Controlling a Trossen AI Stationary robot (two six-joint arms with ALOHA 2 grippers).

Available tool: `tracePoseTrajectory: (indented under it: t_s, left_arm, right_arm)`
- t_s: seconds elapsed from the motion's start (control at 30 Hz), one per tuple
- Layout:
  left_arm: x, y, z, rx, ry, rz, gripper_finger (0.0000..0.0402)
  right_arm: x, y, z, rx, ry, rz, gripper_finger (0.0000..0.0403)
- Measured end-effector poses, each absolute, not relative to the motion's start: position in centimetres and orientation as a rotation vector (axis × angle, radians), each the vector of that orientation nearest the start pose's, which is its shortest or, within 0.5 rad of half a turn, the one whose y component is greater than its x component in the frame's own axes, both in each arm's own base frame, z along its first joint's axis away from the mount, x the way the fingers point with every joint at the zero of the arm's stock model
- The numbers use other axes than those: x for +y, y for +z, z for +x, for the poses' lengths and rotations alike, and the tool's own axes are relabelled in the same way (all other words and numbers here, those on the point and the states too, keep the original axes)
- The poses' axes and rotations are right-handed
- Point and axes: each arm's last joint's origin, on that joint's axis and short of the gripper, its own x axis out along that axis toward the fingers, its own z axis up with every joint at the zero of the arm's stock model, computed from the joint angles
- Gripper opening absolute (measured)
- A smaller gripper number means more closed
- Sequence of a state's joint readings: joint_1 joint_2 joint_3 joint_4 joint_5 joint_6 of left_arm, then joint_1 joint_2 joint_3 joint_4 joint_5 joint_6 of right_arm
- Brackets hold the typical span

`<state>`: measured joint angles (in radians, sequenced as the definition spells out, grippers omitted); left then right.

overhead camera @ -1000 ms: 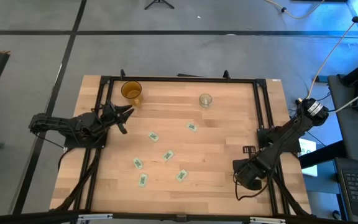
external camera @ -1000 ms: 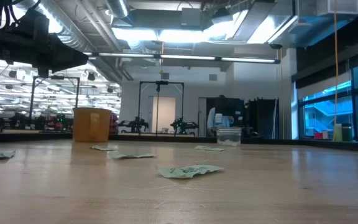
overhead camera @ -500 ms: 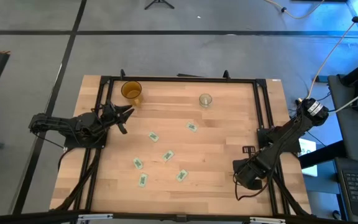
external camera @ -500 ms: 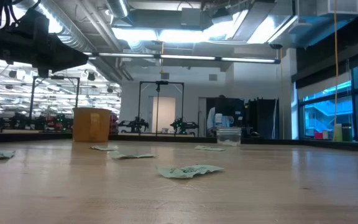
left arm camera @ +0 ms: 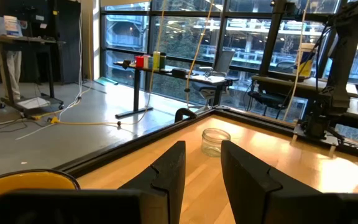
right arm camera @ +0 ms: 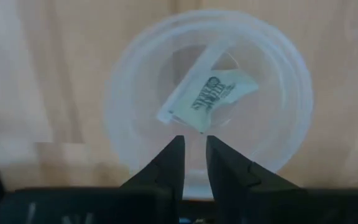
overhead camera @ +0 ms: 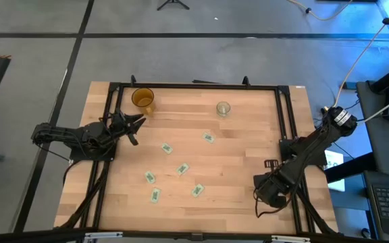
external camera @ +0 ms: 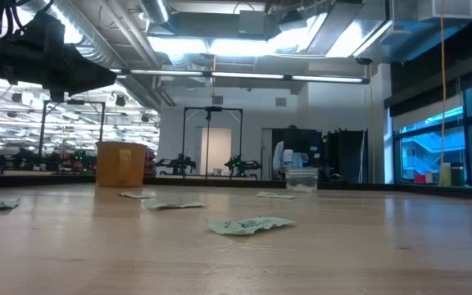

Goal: Pick and place Stevia / Truvia into bins
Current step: Put the stevia packet into the transparent container

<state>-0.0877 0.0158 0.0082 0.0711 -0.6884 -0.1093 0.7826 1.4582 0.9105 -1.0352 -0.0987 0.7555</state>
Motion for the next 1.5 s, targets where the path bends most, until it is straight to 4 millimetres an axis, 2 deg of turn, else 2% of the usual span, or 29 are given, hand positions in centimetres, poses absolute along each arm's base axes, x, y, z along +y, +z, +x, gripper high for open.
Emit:
tracePoseTrajectory:
  t_s: [0.23,0.43,0.57,0.8,0.93,1.07,1.23,1.5]
  left_arm:
    - [1.0,17.1,9.3,-0.092,0.597,-0.130,0.0098]
    - [1.0,17.2,9.3,-0.094,0.596,-0.131,0.0098]
    - [1.0,17.2,9.3,-0.097,0.596,-0.136,0.0098]
    - [1.0,17.2,9.3,-0.116,0.593,-0.192,0.0098]
    - [1.0,17.2,9.3,-0.116,0.593,-0.192,0.0098]
    - [1.0,17.2,9.3,-0.116,0.593,-0.192,0.0098]
    - [1.1,17.2,9.3,-0.113,0.604,-0.190,0.0098]
    - [1.1,17.2,9.2,-0.116,0.637,-0.191,0.0098]
  right_arm:
    - [16.8,23.9,18.2,1.566,0.098,0.086,0.0071]
    - [15.4,28.3,21.5,1.329,0.065,0.027,0.0071]
    - [13.8,31.3,23.4,1.170,0.062,-0.090,0.0071]
    - [12.2,35.4,26.6,0.838,0.227,-0.445,0.0071]
    - [11.8,36.3,28.1,0.675,0.255,-0.553,0.0071]
    - [10.5,36.0,28.9,0.676,0.209,-0.540,0.0071]
    - [7.1,35.8,29.9,0.723,-0.003,-0.356,0.0071]
    - [1.5,34.5,31.2,0.825,-0.171,-0.297,0.0071]
